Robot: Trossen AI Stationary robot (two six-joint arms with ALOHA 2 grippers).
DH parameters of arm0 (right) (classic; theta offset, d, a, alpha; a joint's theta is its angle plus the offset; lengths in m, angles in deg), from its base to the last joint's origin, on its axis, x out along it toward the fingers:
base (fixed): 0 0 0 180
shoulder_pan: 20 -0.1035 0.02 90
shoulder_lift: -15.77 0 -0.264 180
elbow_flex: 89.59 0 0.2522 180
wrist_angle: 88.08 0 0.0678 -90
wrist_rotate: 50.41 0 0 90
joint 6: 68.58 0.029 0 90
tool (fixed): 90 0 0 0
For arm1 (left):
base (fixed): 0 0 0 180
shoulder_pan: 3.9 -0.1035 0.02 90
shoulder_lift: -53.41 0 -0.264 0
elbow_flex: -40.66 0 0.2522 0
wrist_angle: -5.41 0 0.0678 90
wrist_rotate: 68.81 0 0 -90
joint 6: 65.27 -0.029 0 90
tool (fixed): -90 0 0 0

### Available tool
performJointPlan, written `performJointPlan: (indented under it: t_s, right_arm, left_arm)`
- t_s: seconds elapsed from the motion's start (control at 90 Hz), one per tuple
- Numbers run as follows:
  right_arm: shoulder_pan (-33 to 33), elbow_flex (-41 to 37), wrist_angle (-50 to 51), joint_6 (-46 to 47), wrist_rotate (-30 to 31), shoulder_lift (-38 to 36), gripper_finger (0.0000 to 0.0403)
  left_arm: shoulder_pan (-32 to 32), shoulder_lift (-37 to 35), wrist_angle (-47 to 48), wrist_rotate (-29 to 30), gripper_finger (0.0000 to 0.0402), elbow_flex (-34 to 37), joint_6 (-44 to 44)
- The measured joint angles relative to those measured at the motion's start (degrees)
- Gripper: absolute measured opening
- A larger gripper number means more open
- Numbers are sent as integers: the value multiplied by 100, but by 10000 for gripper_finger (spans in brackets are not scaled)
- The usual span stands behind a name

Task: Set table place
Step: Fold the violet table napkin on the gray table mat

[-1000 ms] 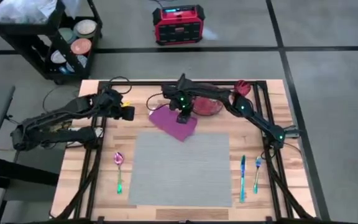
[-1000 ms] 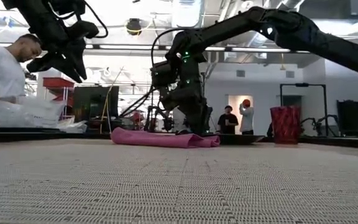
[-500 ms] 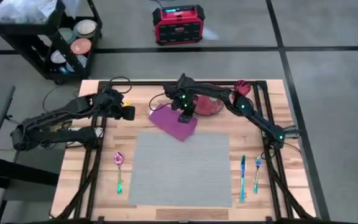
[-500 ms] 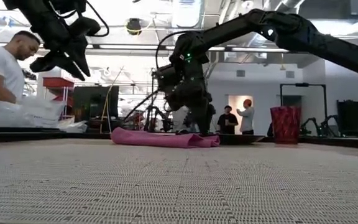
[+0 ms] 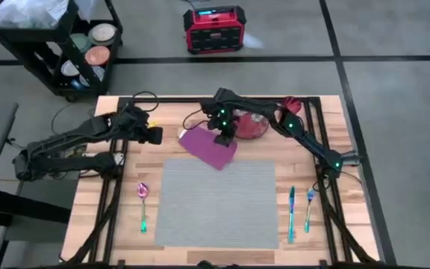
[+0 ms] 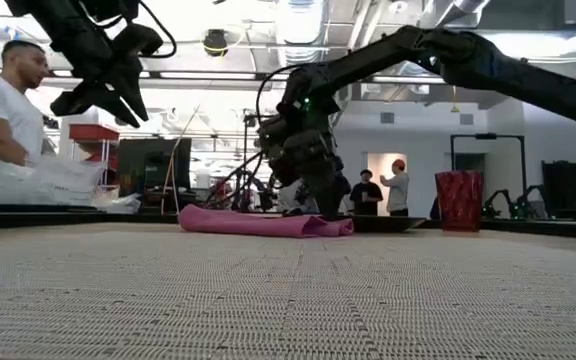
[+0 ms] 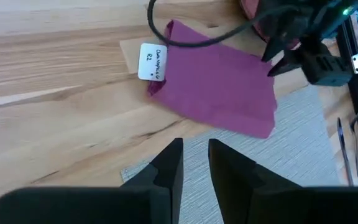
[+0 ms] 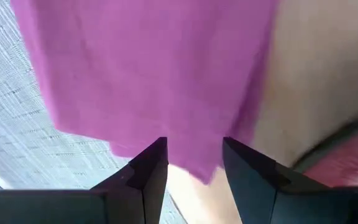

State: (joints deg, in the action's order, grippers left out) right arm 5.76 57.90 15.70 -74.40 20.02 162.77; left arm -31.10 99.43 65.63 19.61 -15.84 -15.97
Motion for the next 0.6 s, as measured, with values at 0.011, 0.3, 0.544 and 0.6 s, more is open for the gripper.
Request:
performJointPlan:
  t_s: [0.011, 0.3, 0.544, 0.6]
  right_arm:
    - [6, 0, 0, 10, 14, 0, 140]
    - [69, -14, -5, 124, -227, 47, 140]
    - [-71, -809, 66, -116, -123, 24, 140]
    - [-95, -797, 28, -159, 14, 8, 140]
  left_arm:
    - [0, 0, -1, 1, 61, 0, 1]
    - [0, 0, 5, 4, 61, 0, 64]
    - [0, 0, 9, 7, 61, 0, 64]
    - [0, 2, 15, 7, 61, 0, 64]
